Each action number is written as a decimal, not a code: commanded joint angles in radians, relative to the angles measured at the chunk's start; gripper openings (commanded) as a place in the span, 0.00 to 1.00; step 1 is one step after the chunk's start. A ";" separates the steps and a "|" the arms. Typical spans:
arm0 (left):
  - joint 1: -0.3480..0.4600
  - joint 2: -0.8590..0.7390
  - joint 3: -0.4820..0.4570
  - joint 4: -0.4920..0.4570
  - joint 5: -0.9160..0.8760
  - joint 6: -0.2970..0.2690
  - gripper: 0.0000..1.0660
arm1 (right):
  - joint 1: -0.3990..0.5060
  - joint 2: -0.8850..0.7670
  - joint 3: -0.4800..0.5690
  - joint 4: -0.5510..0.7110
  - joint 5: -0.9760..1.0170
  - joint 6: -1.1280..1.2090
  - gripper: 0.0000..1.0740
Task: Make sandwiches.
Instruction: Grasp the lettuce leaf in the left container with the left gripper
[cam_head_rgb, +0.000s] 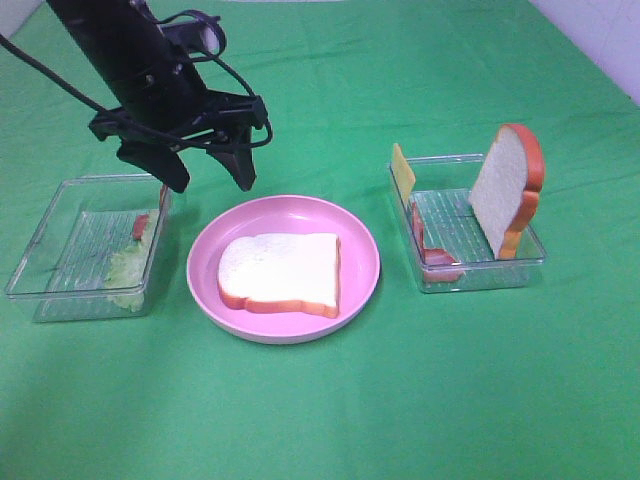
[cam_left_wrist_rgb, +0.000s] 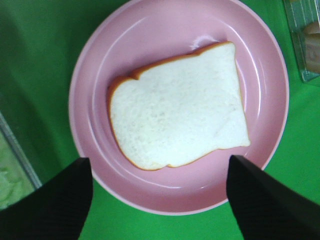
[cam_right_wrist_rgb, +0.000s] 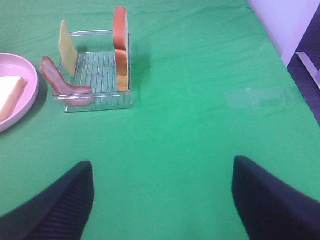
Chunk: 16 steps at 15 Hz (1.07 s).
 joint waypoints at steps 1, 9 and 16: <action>-0.007 -0.063 0.001 0.078 0.052 -0.049 0.67 | -0.004 -0.015 0.000 -0.004 0.000 -0.012 0.68; -0.007 -0.037 0.002 0.376 0.271 -0.247 0.67 | -0.004 -0.015 0.000 -0.004 0.000 -0.012 0.68; -0.007 0.104 0.002 0.358 0.193 -0.250 0.67 | -0.004 -0.015 0.000 -0.004 0.000 -0.012 0.68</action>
